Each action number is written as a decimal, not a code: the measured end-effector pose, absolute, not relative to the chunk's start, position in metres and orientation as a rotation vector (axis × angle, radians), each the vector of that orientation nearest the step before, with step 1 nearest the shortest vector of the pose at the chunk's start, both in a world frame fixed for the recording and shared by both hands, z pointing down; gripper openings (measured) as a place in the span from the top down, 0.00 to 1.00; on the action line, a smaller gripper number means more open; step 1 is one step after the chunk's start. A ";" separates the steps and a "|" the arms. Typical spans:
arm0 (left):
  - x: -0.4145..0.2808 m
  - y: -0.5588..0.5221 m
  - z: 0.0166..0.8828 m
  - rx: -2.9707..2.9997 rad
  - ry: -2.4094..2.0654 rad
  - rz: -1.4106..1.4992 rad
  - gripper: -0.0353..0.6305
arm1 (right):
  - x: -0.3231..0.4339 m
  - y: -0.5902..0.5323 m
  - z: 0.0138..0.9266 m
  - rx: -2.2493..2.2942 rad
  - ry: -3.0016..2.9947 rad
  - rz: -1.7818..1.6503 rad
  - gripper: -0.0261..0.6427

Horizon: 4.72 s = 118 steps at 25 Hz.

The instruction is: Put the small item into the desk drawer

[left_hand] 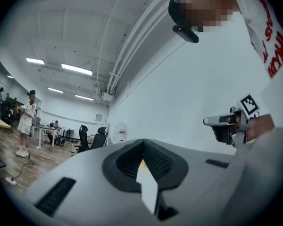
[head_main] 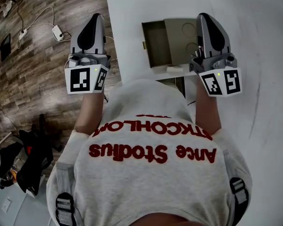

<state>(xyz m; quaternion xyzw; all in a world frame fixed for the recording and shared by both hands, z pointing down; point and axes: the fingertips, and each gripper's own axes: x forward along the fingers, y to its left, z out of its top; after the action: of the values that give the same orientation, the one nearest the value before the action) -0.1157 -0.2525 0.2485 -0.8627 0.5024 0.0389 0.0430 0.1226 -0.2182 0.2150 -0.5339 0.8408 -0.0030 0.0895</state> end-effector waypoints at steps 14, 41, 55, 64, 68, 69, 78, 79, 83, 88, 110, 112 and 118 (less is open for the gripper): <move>-0.103 -0.232 0.309 -2.715 1.637 0.035 0.94 | 0.137 -0.202 0.287 -1.614 2.624 -0.223 0.94; -0.079 -0.201 0.425 -2.914 1.630 -0.222 0.94 | 0.121 -0.068 0.563 -1.572 3.346 -0.967 0.67; -0.084 -0.201 0.427 -2.905 1.667 -0.221 0.94 | 0.118 -0.055 0.575 -1.466 3.772 -0.668 0.66; -0.088 -0.203 0.428 -2.898 1.694 -0.223 0.94 | 0.113 -0.046 0.597 -1.298 3.852 -0.913 0.66; -0.089 -0.204 0.430 -2.896 1.703 -0.224 0.94 | 0.107 -0.051 0.603 -1.307 3.838 -0.939 0.67; -0.089 -0.204 0.430 -2.896 1.703 -0.223 0.94 | 0.105 -0.051 0.605 -1.298 3.846 -0.929 0.71; -0.095 -0.206 0.417 -2.868 1.709 -0.204 0.94 | 0.092 -0.056 0.581 -1.170 3.687 -1.054 0.75; -0.096 -0.207 0.415 -2.863 1.710 -0.198 0.94 | 0.092 -0.058 0.575 -1.176 3.647 -1.075 0.75; -0.097 -0.209 0.399 -2.841 1.705 -0.164 0.94 | 0.094 -0.071 0.546 -1.215 3.445 -1.135 0.75; -0.097 -0.212 0.381 -2.805 1.705 -0.125 0.94 | 0.103 -0.106 0.501 -1.327 3.199 -1.037 0.75; -0.109 -0.238 0.295 -2.610 1.695 0.045 0.94 | 0.147 -0.201 0.284 -1.616 2.616 -0.144 0.76; -0.110 -0.241 0.290 -2.594 1.695 0.056 0.94 | 0.146 -0.205 0.276 -1.611 2.607 -0.118 0.76; -0.120 -0.253 0.283 -2.565 1.714 0.059 0.94 | 0.129 -0.223 0.269 -1.568 2.643 -0.155 0.76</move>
<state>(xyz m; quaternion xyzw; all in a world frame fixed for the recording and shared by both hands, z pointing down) -0.1196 -0.2526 0.2832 -0.8309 0.5554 0.0192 0.0282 0.1291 -0.2229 0.2695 -0.5092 0.8586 -0.0504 0.0323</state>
